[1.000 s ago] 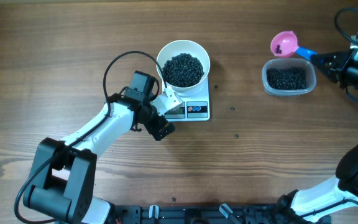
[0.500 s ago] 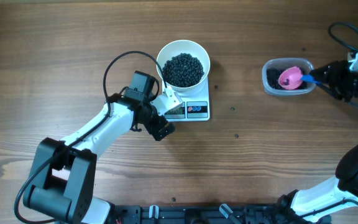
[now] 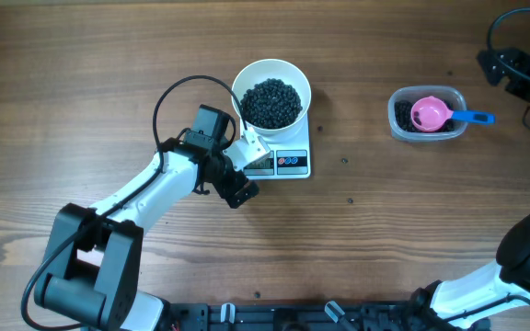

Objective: Scoop item into bowl and weigh 150g on scale

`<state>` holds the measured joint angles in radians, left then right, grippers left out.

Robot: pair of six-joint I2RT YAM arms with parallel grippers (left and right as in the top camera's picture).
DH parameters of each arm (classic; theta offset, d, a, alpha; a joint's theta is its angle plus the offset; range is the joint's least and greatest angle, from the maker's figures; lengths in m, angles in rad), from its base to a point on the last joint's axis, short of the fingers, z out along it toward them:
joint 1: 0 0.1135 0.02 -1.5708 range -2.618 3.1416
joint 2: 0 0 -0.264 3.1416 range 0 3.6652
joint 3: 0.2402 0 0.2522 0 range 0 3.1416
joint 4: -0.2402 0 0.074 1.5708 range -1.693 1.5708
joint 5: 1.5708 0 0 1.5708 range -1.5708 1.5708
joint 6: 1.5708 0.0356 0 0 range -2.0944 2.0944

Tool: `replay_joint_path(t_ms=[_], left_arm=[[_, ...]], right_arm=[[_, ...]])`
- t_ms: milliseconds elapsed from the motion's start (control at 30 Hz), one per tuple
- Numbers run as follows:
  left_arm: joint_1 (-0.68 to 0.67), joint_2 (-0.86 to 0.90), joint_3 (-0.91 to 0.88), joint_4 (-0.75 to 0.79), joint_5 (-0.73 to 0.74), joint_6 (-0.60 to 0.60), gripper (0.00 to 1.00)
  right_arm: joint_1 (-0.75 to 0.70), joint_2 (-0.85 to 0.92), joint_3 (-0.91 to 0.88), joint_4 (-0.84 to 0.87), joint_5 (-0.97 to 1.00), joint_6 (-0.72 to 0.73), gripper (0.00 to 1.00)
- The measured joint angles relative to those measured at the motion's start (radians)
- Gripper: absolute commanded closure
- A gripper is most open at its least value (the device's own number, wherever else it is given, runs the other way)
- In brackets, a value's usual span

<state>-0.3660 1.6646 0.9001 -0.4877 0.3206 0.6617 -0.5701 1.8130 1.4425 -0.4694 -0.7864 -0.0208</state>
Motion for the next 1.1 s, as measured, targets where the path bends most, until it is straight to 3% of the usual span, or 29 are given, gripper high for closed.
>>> replay_joint_path(t_ms=[167,300,433,733,967,1100], left_arm=[[0.0,0.0,0.0,0.0,0.0,0.0,0.0],[0.0,0.0,0.0,0.0,0.0,0.0,0.0],[0.0,0.0,0.0,0.0,0.0,0.0,0.0],[0.0,0.0,0.0,0.0,0.0,0.0,0.0],[0.0,0.0,0.0,0.0,0.0,0.0,0.0],[0.0,0.0,0.0,0.0,0.0,0.0,0.0]], right_arm=[[0.0,0.0,0.0,0.0,0.0,0.1,0.0],[0.0,0.0,0.0,0.0,0.182,0.18,0.0],[0.0,0.0,0.0,0.0,0.298,0.198,0.0],[0.013,-0.033,0.0,-0.002,0.356,0.203,0.0],[0.206,-0.455,0.0,0.214,0.407,0.203,0.0],[0.331,-0.635,0.0,0.162,0.445,0.157,0.0]])
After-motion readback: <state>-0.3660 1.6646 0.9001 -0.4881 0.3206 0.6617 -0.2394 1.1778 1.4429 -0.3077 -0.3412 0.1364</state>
